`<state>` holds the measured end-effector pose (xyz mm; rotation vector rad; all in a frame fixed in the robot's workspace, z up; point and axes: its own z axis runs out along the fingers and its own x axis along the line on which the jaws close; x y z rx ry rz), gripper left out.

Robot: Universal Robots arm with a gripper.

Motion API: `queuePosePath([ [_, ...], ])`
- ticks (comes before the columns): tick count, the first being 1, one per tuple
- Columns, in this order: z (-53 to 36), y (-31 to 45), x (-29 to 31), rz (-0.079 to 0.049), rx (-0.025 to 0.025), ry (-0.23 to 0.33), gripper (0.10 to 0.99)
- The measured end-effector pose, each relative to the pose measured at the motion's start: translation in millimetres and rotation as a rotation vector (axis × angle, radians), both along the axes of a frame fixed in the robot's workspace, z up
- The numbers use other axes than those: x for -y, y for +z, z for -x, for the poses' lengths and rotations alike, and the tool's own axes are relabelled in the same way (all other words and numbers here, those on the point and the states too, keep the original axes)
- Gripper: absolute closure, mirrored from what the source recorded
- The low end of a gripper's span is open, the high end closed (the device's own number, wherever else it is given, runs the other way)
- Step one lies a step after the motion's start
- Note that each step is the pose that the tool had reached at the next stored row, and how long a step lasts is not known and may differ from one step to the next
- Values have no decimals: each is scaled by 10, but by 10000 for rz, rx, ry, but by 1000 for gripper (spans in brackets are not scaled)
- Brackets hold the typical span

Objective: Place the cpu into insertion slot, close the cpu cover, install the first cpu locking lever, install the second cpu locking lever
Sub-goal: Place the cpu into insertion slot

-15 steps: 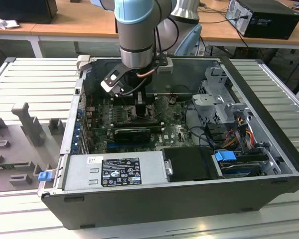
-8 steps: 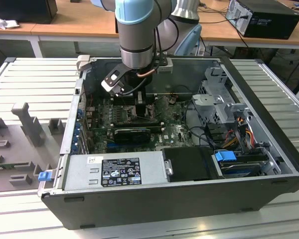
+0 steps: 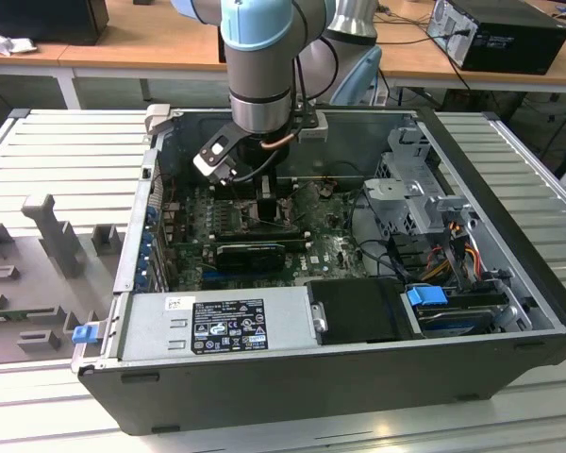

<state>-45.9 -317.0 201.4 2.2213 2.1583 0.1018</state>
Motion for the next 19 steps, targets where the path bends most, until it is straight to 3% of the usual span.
queuePosePath([
  [19,0,-5,11,-3,-1,-178,557],
])
